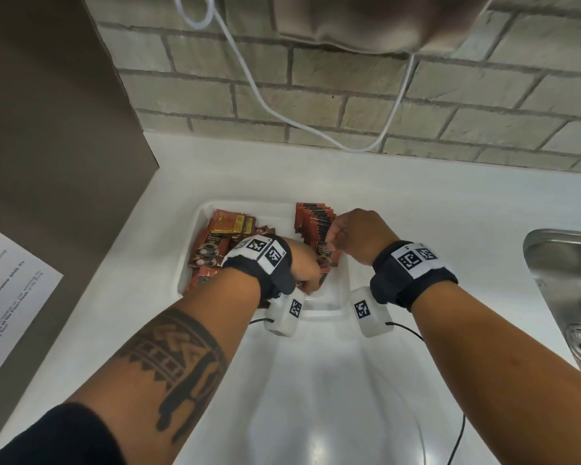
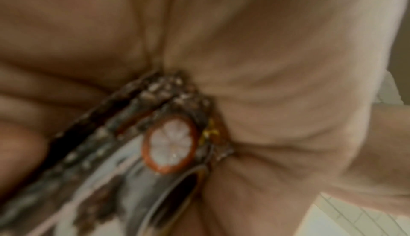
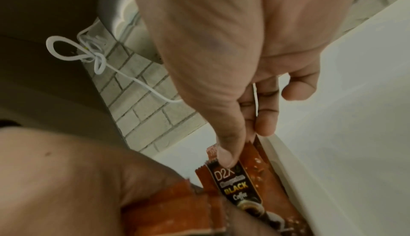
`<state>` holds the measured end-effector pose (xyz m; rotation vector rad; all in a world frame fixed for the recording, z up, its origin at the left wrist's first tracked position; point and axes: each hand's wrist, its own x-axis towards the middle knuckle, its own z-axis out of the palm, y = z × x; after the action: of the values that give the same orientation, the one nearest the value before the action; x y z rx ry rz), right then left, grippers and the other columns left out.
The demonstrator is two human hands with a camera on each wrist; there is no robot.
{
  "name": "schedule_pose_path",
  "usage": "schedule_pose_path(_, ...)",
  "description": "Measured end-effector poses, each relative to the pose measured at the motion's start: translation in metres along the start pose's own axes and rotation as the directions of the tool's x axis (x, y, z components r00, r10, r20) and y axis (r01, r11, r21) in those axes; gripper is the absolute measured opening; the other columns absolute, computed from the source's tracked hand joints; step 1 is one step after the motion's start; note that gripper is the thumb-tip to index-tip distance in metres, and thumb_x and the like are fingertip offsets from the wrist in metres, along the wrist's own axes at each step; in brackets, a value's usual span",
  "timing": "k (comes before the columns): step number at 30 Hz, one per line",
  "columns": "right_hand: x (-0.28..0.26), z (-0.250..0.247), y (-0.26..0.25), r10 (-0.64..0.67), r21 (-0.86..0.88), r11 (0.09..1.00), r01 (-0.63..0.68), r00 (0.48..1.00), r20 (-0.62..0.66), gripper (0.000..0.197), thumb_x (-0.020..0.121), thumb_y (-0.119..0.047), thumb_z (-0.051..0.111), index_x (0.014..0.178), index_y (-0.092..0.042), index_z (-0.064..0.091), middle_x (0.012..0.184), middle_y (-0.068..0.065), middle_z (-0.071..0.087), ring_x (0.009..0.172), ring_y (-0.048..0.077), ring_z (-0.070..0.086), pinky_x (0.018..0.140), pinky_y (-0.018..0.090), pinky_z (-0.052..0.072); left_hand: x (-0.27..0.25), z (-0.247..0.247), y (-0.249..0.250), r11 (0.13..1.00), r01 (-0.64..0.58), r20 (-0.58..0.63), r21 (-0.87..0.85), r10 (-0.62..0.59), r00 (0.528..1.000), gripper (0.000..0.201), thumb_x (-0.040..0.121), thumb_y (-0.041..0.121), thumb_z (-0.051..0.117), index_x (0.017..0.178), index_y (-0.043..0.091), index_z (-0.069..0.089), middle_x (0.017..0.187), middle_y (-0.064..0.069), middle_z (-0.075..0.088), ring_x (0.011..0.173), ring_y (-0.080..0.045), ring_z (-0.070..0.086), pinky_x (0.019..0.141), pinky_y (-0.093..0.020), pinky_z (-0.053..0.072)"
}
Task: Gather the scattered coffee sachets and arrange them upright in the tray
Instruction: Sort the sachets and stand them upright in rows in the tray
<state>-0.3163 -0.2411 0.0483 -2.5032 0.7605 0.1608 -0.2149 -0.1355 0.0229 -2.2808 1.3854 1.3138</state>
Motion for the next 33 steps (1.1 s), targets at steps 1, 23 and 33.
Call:
schedule_pose_path(1, 0.001, 0.001, 0.000, 0.004, -0.006, 1.000, -0.004, 1.000, 0.007, 0.016, 0.088, -0.011, 0.064, 0.085, -0.019, 0.077, 0.076, -0.014, 0.064, 0.077, 0.006, 0.057, 0.067, 0.016, 0.038, 0.002, -0.001, 0.001, 1.000, 0.000, -0.006, 0.001, 0.000, 1.000, 0.031, 0.079, 0.027, 0.072, 0.104, 0.007, 0.073, 0.097, -0.008, 0.072, 0.078, -0.024, 0.059, 0.073, -0.031, 0.050)
schedule_pose_path(23, 0.005, 0.012, 0.012, -0.017, 0.095, 0.995, 0.023, 0.998, -0.061, 0.026, 0.073, -0.001, 0.077, 0.076, -0.024, 0.064, 0.070, -0.011, 0.057, 0.065, 0.006, 0.052, 0.057, 0.017, 0.036, -0.005, -0.002, -0.002, 0.980, -0.064, -0.054, -0.190, 0.054, 0.997, 0.038, 0.089, 0.023, 0.070, 0.120, 0.001, 0.068, 0.108, -0.010, 0.069, 0.089, -0.020, 0.057, 0.085, -0.031, 0.050)
schedule_pose_path(33, -0.002, 0.012, 0.014, -0.026, 0.094, 0.995, 0.034, 0.996, -0.083, 0.027, 0.072, -0.003, 0.080, 0.079, -0.022, 0.064, 0.074, -0.008, 0.057, 0.065, 0.005, 0.051, 0.057, 0.018, 0.036, -0.005, -0.001, -0.008, 0.980, -0.066, -0.044, -0.190, 0.058, 0.997, 0.035, 0.088, 0.025, 0.072, 0.117, 0.006, 0.069, 0.115, -0.011, 0.071, 0.093, -0.024, 0.061, 0.094, -0.036, 0.051)
